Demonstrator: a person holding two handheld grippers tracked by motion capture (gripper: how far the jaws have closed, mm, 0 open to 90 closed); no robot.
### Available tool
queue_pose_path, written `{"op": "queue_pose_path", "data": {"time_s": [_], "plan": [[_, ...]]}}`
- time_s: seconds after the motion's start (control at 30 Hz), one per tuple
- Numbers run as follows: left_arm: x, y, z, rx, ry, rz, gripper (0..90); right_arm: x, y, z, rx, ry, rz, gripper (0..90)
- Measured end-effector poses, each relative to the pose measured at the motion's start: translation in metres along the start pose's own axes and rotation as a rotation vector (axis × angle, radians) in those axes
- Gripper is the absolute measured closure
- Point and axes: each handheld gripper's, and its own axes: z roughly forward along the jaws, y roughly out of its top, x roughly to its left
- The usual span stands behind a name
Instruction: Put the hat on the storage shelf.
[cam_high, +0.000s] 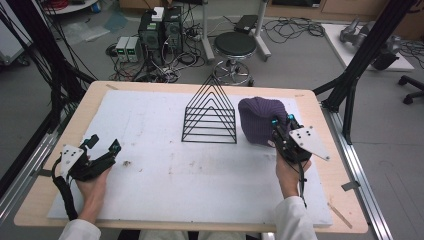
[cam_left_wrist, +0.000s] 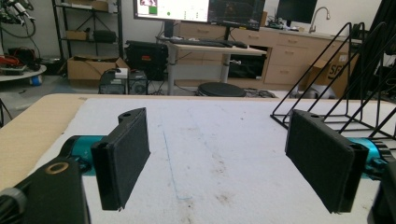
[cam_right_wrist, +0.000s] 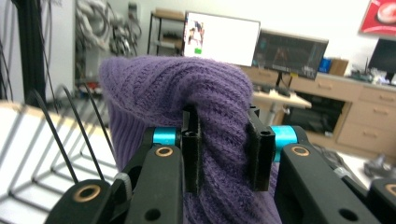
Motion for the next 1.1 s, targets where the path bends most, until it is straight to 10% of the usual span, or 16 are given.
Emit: {"op": "queue_pose_path", "data": {"time_s": [0.43,1.1], "plan": [[0.0,0.003,-0.004,-0.031,-0.011,-0.004,21.8,0.026,0.038,-0.006,-0.14,0.026,0.006,71.9],[-0.043,0.038,-0.004,-0.139,-0.147,0.175,23.9,0.087,0.099,-0.008,-0.217,0.157,0.043,70.5]]}}
